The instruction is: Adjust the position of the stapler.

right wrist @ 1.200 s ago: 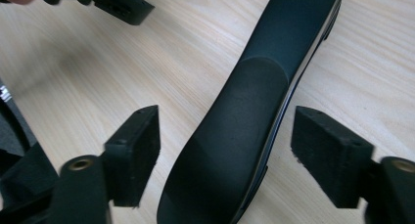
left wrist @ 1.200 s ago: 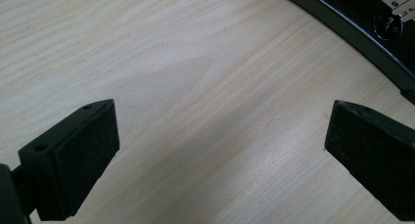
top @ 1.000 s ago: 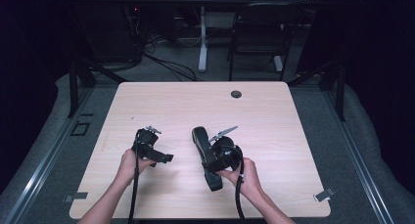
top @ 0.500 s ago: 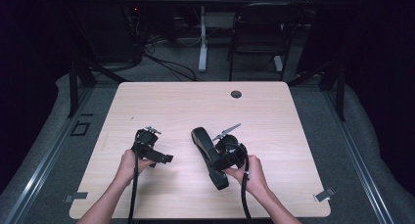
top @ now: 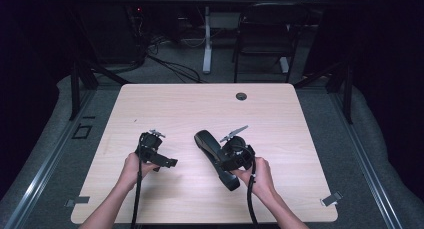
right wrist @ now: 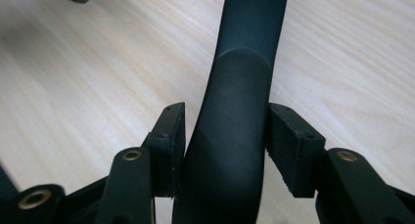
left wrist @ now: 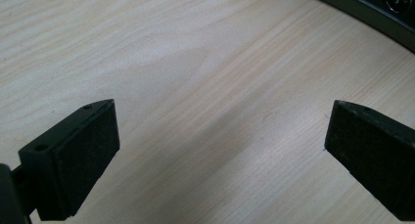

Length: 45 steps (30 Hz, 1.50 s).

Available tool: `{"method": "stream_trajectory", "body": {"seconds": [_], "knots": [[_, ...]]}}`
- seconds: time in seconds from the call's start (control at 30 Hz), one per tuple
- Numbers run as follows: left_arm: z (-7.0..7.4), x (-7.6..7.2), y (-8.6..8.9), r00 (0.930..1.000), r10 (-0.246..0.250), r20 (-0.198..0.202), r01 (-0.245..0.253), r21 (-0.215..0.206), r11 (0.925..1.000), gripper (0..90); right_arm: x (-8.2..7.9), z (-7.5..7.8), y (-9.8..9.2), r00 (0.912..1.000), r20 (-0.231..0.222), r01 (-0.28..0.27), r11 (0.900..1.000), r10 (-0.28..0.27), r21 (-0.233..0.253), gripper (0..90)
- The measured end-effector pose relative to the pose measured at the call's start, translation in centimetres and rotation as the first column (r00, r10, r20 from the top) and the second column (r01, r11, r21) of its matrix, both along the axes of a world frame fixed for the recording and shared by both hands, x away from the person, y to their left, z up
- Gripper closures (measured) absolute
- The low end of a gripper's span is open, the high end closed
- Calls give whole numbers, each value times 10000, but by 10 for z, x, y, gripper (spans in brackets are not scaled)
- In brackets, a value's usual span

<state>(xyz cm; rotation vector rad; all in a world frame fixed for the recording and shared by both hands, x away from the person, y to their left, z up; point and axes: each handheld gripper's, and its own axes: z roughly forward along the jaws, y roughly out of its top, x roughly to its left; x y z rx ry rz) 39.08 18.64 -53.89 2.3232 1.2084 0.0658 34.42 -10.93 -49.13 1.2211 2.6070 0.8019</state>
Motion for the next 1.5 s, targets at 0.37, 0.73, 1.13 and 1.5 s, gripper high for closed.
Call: {"method": "stream_trajectory", "body": {"seconds": [0.37,0.73,1.13,1.5], "knots": [[0,0,0,10000,-69,-28,69,-3,10000,0,-1,-9,1,9976,654,-235,9996,243,-129,499],[-1,0,0,10000,-49,-9,49,-5,10000,0,2,-8,-8,9910,871,-1022,9948,1015,37,538],[1,0,1,9999,-101,37,101,-45,9999,0,2,-7,-10,9782,859,-1895,9819,1892,-50,562],[3,0,1,9998,-85,173,88,-162,9998,0,1,-7,-10,9686,818,-2351,9720,2347,-48,569]]}}
